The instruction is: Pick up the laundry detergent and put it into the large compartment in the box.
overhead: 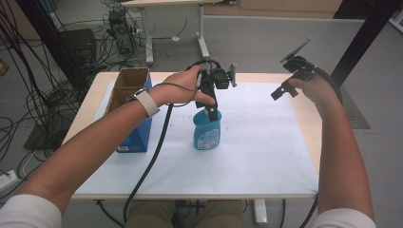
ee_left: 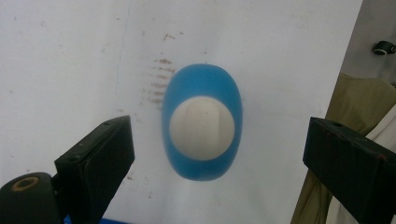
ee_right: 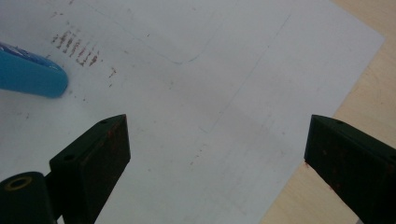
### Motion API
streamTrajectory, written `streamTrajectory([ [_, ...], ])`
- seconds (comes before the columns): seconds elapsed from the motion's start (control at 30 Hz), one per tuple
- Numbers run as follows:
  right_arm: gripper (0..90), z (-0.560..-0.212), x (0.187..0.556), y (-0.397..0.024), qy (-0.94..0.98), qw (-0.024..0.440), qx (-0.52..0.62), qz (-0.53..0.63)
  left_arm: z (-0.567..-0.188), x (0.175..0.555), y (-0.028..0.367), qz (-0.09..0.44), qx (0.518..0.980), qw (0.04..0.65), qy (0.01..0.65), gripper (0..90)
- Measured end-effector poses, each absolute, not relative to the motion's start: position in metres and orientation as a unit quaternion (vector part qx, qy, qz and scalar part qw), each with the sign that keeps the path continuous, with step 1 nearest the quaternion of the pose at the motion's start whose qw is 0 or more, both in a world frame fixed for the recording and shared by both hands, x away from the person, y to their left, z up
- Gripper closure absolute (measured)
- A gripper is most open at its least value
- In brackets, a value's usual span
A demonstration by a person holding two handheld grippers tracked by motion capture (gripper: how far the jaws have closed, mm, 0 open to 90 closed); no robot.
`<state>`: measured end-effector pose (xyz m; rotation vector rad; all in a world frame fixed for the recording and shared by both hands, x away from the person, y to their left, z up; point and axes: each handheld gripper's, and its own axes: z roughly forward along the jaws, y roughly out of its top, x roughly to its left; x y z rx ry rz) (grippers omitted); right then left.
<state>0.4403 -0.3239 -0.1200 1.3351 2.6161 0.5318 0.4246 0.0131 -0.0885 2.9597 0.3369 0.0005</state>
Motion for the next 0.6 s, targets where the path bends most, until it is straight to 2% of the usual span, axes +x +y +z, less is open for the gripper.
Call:
streamTrajectory([
  [0.6,6.8,-0.1196,0.4399,-0.3245,0.873,0.079,0.447,0.178,-0.0895,0.4253,0.0131,-0.003,0.990,0.082,0.111,9.2],
])
